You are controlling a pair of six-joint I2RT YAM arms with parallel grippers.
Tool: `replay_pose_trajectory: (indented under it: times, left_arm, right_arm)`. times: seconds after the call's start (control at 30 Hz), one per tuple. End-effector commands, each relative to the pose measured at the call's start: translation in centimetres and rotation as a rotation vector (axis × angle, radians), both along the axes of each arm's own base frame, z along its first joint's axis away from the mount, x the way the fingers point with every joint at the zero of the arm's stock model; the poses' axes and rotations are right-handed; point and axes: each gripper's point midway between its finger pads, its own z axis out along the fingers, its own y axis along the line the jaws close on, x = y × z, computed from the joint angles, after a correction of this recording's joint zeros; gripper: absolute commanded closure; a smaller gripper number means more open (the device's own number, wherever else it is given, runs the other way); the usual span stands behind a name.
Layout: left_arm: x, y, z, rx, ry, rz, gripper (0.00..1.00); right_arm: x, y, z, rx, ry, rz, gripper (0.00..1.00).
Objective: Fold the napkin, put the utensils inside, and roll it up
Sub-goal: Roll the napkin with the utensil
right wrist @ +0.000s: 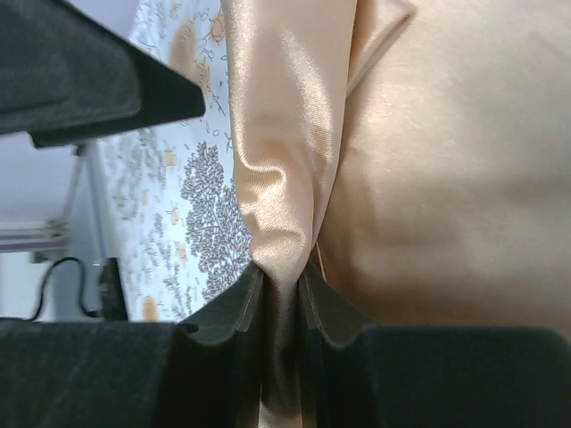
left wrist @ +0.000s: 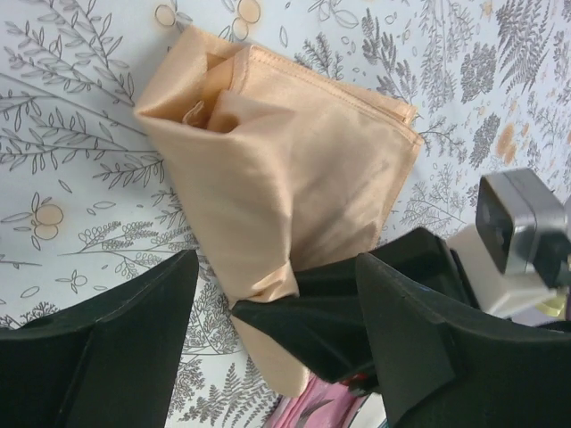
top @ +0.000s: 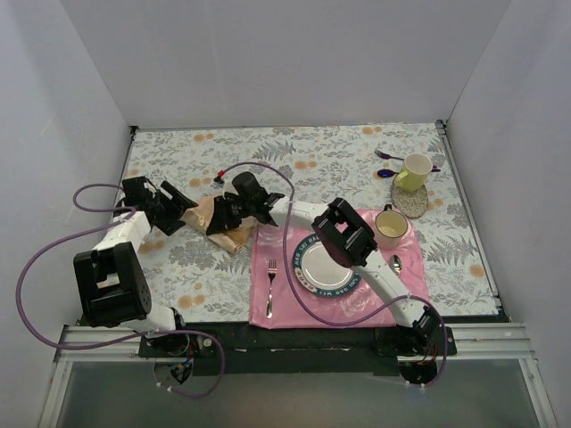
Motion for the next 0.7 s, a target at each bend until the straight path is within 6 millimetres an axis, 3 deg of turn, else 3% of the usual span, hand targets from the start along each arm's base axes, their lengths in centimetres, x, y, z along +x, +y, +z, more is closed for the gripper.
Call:
replay_pose_trajectory:
  times: [0.0, 0.17, 0.37, 0.53, 0.67]
  left_arm:
    - [-1.5, -0.4, 0.1, -0.016, 0.023, 0.015, 0.28]
    - [-1.1, -0.8, -0.5, 0.015, 0.049, 0.034, 0.28]
    - [0.6, -2.0, -3.3, 0.01, 0.109, 0.001, 0.3]
    - [0.7, -1.2, -5.2, 0.068, 0.152, -0.001, 0.31]
    - [0.4, -0.6, -6.1, 0.112, 0.169, -0.012, 0.39]
  right_arm:
    - [-0.6, 0.1, 1.0, 0.16, 0.249, 0.016, 0.89]
    - [-0.6, 0.1, 0.6, 0.191, 0.363, -0.015, 0.86]
    - [-0.3, 0.0, 0.3, 0.196, 0.386, -0.011, 0.87]
    - [-0.2, -0.6, -0.3, 0.181, 0.379, -0.011, 0.86]
    - [-0.3, -0.6, -0.5, 0.16, 0.371, 0.006, 0.84]
